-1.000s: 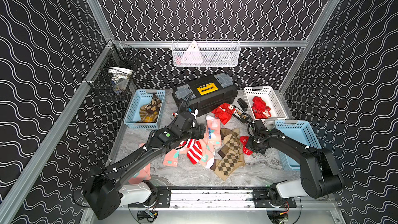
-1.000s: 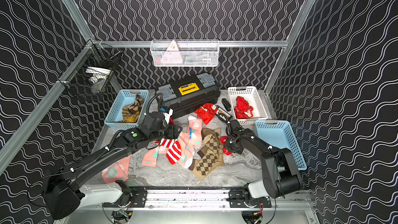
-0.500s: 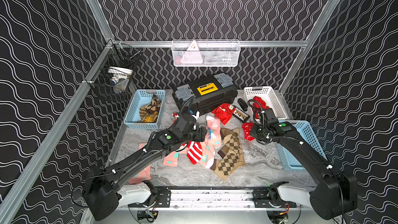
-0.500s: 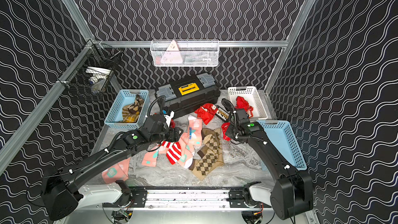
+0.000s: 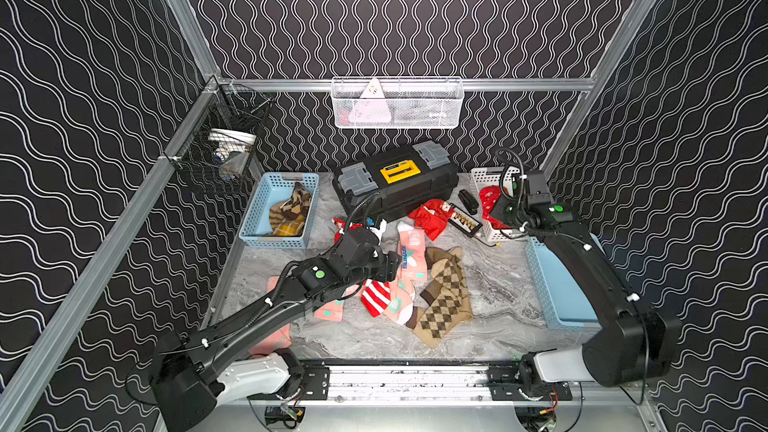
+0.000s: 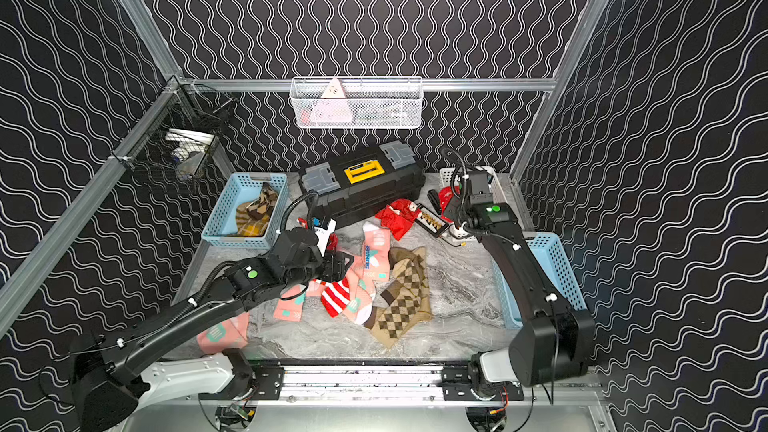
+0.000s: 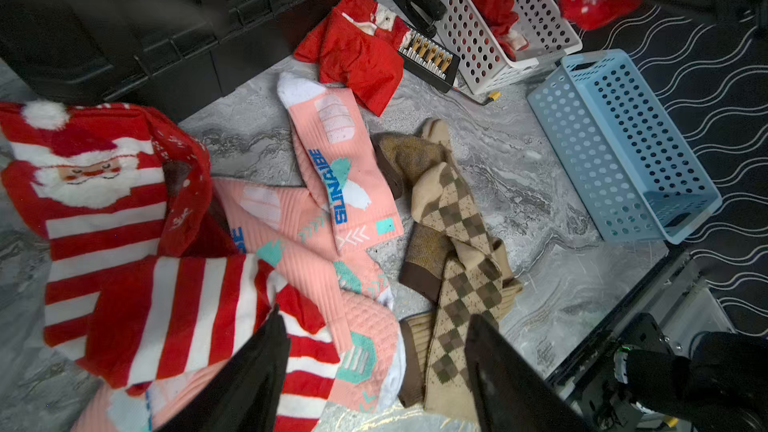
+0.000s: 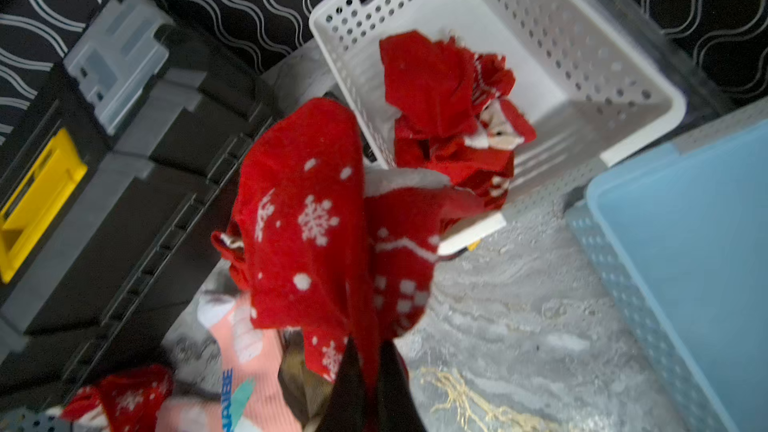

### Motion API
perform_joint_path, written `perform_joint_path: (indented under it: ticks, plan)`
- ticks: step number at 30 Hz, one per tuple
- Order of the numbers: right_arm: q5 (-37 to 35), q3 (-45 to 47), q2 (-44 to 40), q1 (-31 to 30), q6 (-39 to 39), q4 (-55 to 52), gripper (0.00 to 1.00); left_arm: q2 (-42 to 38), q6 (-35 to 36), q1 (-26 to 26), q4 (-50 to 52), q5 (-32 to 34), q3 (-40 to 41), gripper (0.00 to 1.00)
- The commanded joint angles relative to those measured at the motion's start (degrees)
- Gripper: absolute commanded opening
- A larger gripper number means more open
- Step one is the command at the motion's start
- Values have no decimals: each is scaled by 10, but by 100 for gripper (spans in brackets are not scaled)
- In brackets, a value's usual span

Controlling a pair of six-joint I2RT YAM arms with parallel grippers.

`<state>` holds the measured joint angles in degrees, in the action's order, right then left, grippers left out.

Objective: Sort the socks into the basket by color
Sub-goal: Pick up the sock at the center of the board, then place the sock in the bin.

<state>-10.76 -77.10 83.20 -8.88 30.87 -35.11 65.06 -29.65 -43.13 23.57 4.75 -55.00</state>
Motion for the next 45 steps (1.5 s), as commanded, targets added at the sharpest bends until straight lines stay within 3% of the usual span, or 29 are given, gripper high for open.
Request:
perform_joint_path:
  ticks: [1,8,16,29,37,45]
  plan:
    - [-37,-16,34,27,-32,70,0,-15,-7,-8,22,21,6,71]
    - [-19,-66,145,117,-50,132,0,-43,-21,-25,49,41,21,72]
    - [-3,-81,245,171,-41,126,0,-49,-28,-31,66,61,30,71]
    - [59,-90,320,188,-35,107,1,-34,-33,-37,63,66,39,72]
    - [59,-92,299,188,-33,103,34,-25,-35,-41,56,67,42,72]
    - [52,-89,260,188,-32,101,60,-22,-34,-43,54,66,42,72]
